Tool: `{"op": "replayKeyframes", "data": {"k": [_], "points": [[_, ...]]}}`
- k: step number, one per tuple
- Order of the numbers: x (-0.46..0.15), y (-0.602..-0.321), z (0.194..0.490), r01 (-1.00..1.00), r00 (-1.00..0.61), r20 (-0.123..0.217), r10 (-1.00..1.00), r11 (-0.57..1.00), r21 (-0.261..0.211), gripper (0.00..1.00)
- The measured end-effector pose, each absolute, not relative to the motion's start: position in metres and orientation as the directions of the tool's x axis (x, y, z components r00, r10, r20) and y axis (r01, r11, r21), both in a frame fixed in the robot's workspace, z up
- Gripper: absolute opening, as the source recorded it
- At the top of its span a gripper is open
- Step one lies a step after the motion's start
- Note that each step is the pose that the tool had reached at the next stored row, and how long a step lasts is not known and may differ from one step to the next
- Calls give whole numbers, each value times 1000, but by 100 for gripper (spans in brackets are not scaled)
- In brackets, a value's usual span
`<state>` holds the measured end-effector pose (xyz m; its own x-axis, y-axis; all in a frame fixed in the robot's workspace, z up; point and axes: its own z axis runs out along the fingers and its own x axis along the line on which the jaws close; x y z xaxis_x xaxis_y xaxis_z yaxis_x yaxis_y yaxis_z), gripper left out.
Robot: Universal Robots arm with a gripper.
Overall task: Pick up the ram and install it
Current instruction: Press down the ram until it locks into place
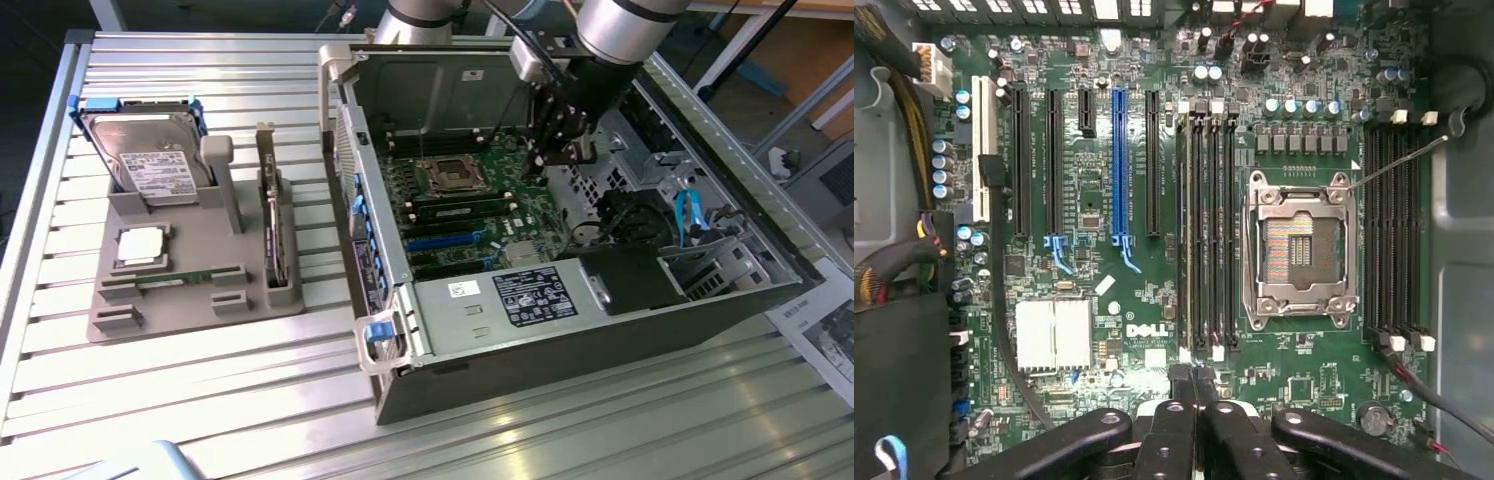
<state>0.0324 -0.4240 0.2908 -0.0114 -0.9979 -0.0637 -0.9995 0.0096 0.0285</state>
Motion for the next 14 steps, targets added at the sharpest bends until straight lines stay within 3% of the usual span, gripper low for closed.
{"op": "replayKeyframes", "data": {"k": [14], "points": [[32, -424, 257, -1000, -11, -64, -998, 10, 24, 10]]}}
